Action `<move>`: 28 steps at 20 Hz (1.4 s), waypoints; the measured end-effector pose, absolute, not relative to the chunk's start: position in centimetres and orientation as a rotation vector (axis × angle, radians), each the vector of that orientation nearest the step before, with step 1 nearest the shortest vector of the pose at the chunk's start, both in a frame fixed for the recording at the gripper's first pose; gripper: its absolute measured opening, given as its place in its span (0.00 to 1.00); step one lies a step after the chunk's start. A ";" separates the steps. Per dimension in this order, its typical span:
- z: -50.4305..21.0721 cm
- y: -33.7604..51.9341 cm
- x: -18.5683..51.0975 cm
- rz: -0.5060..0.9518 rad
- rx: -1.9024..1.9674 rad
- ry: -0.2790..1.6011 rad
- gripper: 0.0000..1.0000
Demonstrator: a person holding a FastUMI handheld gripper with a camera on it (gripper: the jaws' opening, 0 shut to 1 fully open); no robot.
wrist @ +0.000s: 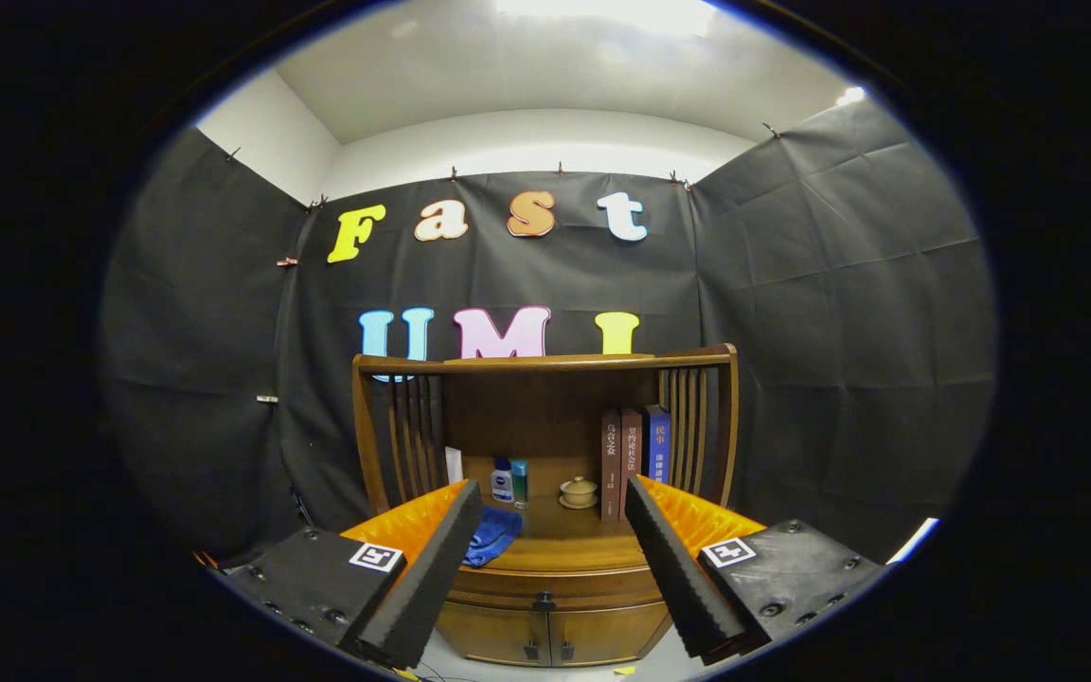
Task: Pull open the drawer, take out the items inside it, and place them on the countertop above the cabinet.
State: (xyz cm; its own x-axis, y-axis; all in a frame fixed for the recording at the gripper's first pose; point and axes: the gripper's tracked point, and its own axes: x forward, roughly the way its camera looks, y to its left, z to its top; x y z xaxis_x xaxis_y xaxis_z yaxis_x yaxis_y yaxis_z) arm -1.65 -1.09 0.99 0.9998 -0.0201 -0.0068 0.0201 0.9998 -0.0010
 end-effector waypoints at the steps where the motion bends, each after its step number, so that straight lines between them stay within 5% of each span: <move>1: 1.1 -1.1 -1.8 -0.021 -0.002 0.005 0.99; 15: -0.6 -1.3 -3.1 0.004 0.025 0.022 0.99; 28: -11.1 -1.0 2.1 0.027 0.080 0.113 0.98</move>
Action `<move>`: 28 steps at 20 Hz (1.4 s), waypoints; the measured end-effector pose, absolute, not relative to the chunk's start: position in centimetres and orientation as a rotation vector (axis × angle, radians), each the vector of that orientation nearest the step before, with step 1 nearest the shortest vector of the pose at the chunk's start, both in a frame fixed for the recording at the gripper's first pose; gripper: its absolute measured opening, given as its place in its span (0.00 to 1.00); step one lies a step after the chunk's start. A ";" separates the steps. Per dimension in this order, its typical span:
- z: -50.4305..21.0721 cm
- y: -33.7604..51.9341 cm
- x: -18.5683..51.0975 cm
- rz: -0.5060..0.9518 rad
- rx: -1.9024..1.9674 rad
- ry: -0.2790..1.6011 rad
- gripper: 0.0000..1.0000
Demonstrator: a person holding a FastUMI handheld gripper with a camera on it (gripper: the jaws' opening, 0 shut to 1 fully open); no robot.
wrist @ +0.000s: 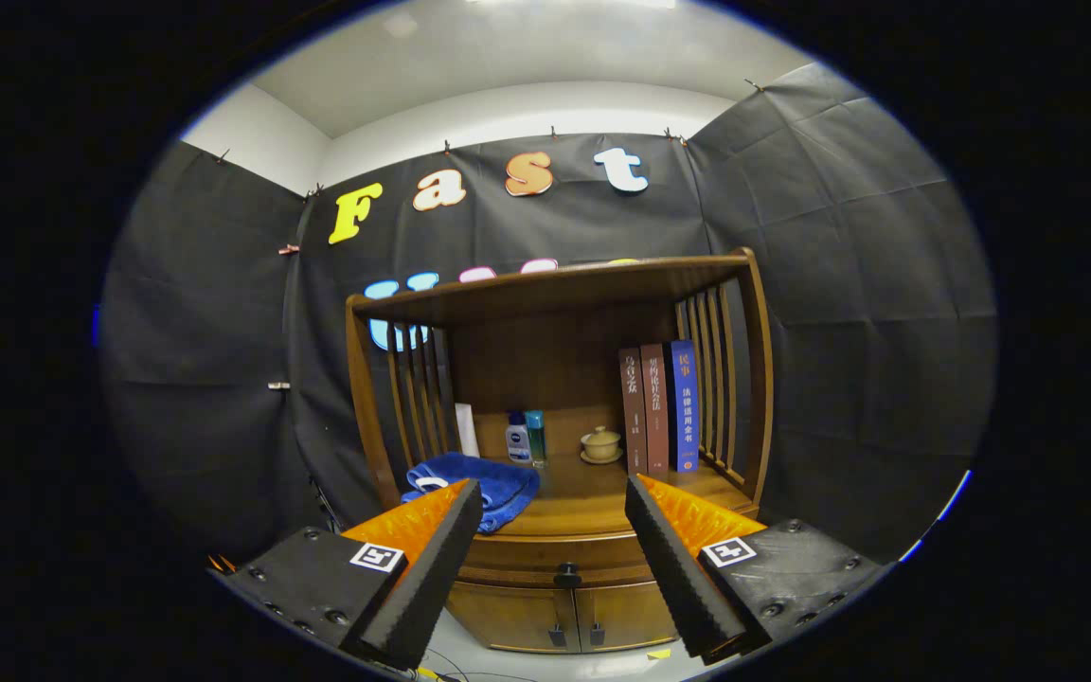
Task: Pull open the drawer, take out the items inside it, and place them on the countertop above the cabinet.
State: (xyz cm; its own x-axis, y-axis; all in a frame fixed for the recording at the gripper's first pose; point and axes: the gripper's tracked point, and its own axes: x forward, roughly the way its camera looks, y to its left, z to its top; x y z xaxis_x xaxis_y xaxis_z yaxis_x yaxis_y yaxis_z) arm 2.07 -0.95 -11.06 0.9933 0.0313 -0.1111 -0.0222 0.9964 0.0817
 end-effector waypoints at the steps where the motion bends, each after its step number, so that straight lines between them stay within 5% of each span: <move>1: -12.1 -1.0 2.5 0.023 0.078 0.124 0.98; 24: -38.3 -0.8 13.5 -0.026 0.107 0.435 0.97; 28: -40.5 -0.3 14.1 -0.025 0.094 0.474 0.80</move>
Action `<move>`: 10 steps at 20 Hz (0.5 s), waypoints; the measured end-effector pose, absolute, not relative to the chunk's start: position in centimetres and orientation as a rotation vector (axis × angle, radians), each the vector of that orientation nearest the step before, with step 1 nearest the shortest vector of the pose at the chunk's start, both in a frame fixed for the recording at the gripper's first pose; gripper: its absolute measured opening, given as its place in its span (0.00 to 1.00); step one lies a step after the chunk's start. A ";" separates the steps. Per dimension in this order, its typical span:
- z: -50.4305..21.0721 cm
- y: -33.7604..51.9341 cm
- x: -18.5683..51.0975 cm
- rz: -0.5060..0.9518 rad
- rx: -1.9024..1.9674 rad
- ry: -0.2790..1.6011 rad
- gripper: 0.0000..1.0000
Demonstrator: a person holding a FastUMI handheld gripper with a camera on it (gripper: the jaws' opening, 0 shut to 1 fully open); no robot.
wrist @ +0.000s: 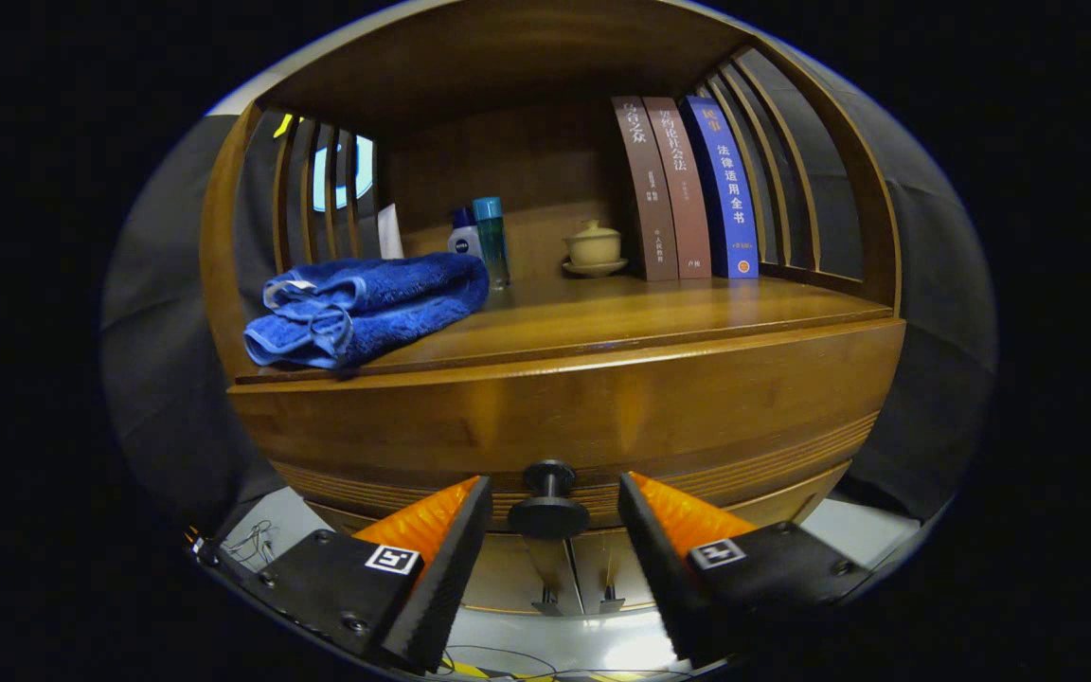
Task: Pull open the drawer, take out the items inside it, and place them on the countertop above the cabinet.
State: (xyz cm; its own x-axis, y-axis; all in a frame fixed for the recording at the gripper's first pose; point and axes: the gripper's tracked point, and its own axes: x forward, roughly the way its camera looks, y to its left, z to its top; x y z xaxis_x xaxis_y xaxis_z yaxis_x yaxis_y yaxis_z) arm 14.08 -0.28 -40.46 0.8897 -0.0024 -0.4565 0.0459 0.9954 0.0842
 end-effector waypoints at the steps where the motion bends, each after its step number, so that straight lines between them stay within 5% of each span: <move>1: -40.7 -0.3 14.2 -0.023 0.086 0.483 0.72; 3: -41.1 -0.4 14.6 -0.032 0.078 0.474 0.54; 6: -40.8 -0.5 14.4 -0.030 0.072 0.478 0.41; 10: -40.8 -0.4 14.4 -0.025 0.069 0.481 0.41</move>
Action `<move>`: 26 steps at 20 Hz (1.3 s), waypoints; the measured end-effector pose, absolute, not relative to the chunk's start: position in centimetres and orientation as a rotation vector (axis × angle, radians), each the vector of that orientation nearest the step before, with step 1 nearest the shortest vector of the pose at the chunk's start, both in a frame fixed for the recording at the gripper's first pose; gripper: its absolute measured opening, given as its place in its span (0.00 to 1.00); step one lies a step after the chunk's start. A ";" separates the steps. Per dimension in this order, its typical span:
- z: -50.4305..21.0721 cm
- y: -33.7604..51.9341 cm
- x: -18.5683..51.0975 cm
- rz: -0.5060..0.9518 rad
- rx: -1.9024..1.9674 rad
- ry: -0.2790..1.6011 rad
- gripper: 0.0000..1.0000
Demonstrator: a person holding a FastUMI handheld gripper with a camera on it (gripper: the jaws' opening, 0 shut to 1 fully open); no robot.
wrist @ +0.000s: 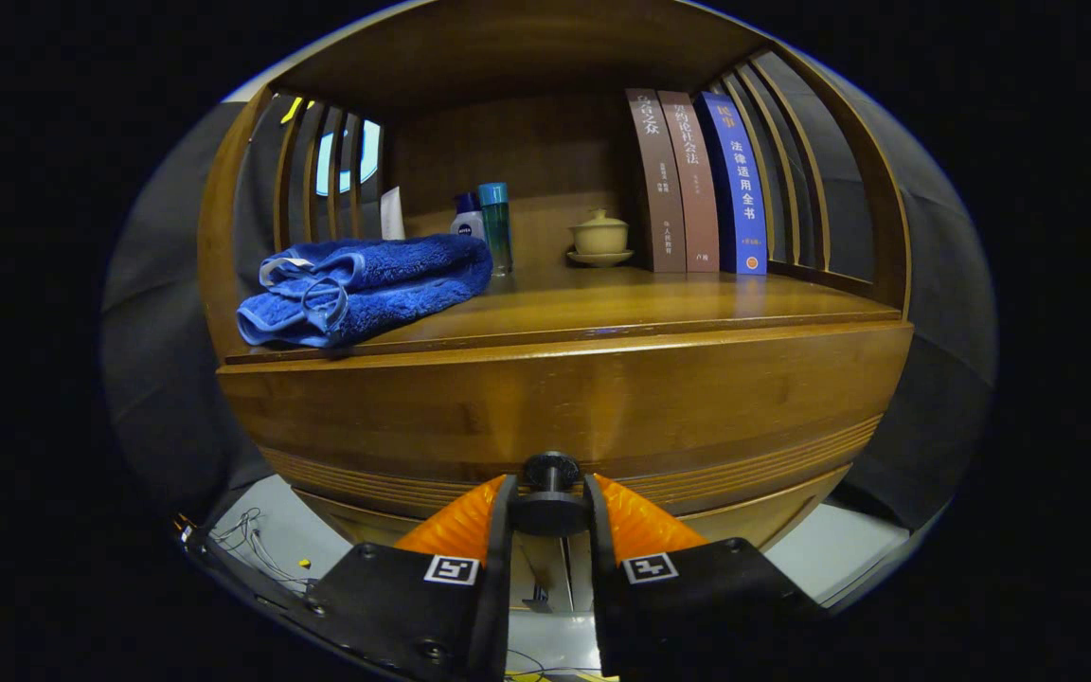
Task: Pull open the drawer, take out the items inside it, and place them on the countertop above the cabinet.
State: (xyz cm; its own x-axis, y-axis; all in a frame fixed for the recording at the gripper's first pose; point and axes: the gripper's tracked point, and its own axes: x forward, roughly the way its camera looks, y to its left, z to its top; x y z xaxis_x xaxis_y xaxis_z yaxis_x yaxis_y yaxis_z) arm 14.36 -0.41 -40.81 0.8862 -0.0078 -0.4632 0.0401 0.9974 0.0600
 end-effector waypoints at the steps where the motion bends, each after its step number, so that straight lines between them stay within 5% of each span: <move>1: -40.8 -0.4 14.3 -0.027 0.065 0.485 0.41; 26: -38.5 -0.2 -0.5 -0.067 0.083 0.572 0.40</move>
State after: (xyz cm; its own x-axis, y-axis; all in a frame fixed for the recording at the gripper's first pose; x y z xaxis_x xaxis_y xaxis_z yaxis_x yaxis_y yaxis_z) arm -0.54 -0.15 -38.53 0.8389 -0.0405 -0.5428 0.0868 0.9944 0.0600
